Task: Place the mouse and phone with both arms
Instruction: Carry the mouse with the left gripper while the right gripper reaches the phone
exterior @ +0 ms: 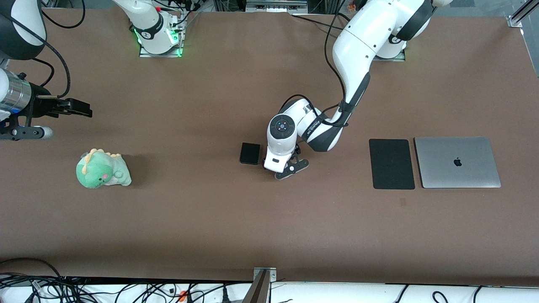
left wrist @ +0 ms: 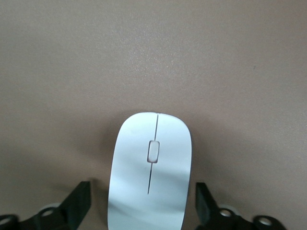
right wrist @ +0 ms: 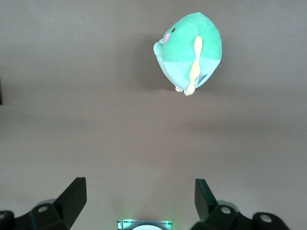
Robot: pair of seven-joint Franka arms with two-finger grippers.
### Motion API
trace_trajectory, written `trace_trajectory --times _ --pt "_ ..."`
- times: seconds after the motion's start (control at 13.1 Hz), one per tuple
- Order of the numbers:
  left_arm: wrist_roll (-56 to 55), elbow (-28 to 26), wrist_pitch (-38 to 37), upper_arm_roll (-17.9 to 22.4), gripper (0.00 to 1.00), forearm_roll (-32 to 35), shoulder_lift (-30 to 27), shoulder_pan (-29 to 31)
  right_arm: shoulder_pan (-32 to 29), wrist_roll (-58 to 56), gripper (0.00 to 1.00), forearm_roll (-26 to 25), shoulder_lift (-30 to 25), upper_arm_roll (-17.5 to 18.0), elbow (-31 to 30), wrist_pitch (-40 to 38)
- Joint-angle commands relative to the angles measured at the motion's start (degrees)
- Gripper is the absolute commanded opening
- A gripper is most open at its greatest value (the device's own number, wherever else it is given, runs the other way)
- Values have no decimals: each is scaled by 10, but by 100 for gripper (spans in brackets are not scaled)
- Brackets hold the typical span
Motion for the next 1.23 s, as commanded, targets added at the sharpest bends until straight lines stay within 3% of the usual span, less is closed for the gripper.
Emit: trace_trajectory --times 0.0,0.08,0.46,0.84,1.15 --pt "-9 20 -3 7 62 16 8 -7 1 9 100 -4 0 1 5 -1" --pt "-9 20 -4 7 55 16 8 -7 1 9 100 -4 0 2 4 -1" --pt "10 21 -27 17 52 18 -20 9 24 48 100 -4 8 3 4 16" --pt "161 5 -136 21 53 18 -97 131 136 203 100 4 43 3 4 99" --pt "327 -121 -131 21 53 20 -211 233 217 313 100 4 95 3 6 201"
